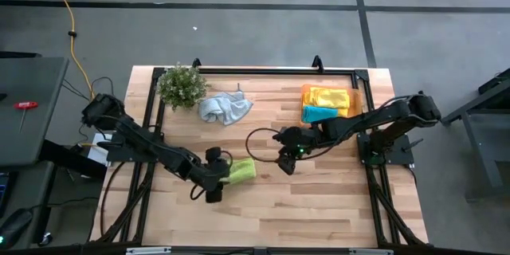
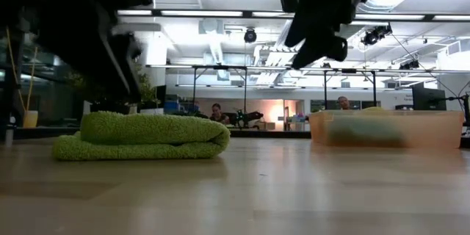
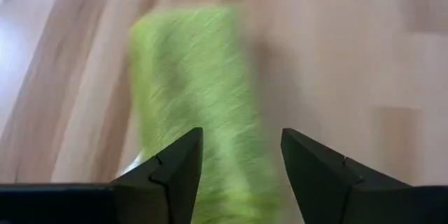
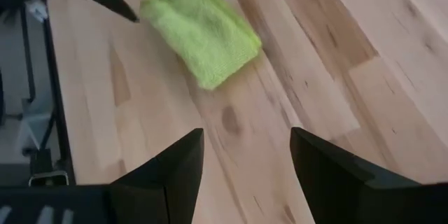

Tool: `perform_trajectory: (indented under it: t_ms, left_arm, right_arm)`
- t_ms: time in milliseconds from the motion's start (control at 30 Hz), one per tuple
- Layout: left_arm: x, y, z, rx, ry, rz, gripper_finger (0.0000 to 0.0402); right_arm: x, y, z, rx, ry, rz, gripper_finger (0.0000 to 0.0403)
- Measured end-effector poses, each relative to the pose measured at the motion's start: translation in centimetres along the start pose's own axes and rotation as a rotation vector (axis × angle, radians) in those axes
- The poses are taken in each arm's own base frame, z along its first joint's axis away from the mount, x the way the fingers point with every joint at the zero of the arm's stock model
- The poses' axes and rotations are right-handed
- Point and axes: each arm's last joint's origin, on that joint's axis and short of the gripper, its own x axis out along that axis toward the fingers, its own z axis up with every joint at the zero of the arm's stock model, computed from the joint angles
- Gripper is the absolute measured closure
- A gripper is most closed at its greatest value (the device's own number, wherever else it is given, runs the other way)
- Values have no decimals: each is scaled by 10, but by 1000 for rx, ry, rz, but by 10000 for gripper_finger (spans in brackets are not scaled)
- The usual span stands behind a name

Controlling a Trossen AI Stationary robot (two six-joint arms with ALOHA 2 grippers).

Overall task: Fold microfiber towels
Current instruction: Fold the green microfiber cloth

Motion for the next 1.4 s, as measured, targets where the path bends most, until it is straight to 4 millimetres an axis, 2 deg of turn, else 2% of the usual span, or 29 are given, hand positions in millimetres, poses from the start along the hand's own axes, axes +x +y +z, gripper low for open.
perform_trajectory:
  t_ms: [67,267,533,667,867,1167,1400]
  left_arm:
    - [6,6,-12,-68,17,72,226]
    - [20,9,-24,-197,2,141,269]
    - [30,-3,-24,-228,-53,83,391]
    - [44,0,-29,-177,-24,116,390]
    - [63,12,-21,14,-7,71,399]
    - [72,23,9,351,-20,31,401]
    - [72,30,29,398,-81,54,401]
  right_arm:
    - [2,-4,0,13,-7,0,197]
    - [3,-5,1,-8,-20,3,197]
    - [2,-5,0,-8,-11,-3,197]
    - [2,-5,0,-7,-14,-1,197]
    - [3,-2,-2,-13,7,33,197]
    - [2,-1,-1,-10,5,49,197]
    - [2,-1,2,-9,-12,55,197]
